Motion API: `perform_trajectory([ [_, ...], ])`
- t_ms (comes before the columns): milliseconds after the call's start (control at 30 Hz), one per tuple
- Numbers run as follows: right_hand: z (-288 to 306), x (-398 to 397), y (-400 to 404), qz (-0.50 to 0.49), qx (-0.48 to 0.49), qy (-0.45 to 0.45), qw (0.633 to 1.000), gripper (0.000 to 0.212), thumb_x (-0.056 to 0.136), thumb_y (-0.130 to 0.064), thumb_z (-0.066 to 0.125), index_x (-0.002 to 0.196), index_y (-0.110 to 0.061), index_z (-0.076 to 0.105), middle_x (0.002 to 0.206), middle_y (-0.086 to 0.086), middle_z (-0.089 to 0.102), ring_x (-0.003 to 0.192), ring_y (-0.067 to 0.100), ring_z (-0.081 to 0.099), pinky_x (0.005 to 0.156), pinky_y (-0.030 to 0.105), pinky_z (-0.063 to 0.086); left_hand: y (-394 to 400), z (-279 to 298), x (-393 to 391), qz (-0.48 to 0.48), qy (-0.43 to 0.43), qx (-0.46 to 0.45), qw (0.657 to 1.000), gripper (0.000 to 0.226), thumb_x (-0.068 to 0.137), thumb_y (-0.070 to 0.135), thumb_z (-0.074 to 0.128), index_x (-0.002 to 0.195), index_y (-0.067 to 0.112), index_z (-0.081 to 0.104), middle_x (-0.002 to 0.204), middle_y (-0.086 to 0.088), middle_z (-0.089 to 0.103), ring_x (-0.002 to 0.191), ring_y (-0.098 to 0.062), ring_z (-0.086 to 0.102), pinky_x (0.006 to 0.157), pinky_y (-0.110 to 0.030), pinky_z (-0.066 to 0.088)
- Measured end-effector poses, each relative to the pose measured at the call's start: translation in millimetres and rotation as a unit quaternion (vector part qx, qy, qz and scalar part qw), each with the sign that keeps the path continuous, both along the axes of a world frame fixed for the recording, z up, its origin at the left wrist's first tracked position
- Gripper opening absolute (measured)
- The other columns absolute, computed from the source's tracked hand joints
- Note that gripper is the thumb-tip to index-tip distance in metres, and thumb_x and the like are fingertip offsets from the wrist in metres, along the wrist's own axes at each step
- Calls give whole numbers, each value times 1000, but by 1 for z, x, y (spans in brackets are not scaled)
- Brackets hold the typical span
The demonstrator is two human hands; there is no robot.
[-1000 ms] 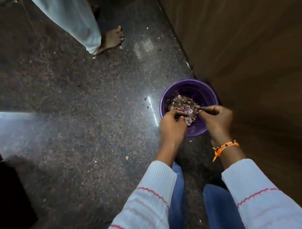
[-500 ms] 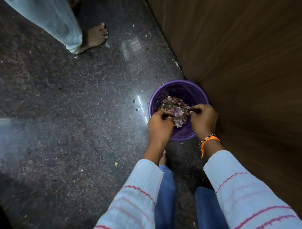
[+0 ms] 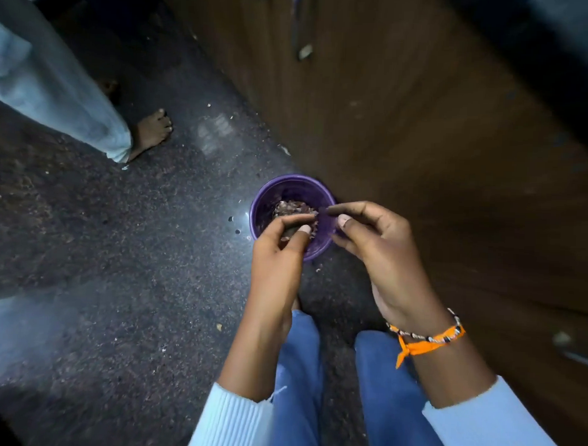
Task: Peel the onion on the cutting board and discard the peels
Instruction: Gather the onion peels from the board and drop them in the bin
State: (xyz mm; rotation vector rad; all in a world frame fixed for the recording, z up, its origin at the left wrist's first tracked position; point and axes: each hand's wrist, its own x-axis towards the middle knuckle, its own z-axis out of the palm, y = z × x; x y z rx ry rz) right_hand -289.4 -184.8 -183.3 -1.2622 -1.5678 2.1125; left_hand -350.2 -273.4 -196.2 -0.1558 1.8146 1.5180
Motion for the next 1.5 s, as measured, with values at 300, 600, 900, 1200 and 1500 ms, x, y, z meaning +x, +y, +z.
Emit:
perform_trajectory([
  [300,176,124,40,-71,31,102,992,21,91,5,48,88,-7,65,70,-9,67,72,0,63,74,20,55,51,170,93,-103,42,132,985,25,91,4,50,89,19,69,89,-4,67,86,-17,59,82,-34,46],
  [600,228,257,94,-230,81,124,962,24,92,2,48,85,-14,65,83,-4,65,82,5,63,77,26,56,138,236,205,-296,67,203,931,23,93,6,50,89,19,68,87,3,67,82,-10,59,76,-25,47],
  [900,241,366,141,-361,113,129,917,26,93,1,46,84,-13,66,88,1,66,85,13,62,80,28,58,205,243,312,-413,69,206,885,22,93,7,50,90,19,68,83,9,66,81,-9,58,78,-26,48],
  [1200,219,435,176,-385,196,10,902,25,91,-1,50,85,-21,64,94,-4,67,86,7,63,82,26,54,247,230,372,-469,93,174,861,21,93,6,51,88,19,68,81,7,64,79,-10,56,82,-24,48],
  [1500,199,483,231,-439,425,-271,744,29,77,10,55,100,-5,65,108,13,56,97,26,56,81,20,39,324,206,420,-568,320,173,739,32,81,-5,57,106,14,61,96,2,62,81,-6,57,81,-19,48],
])
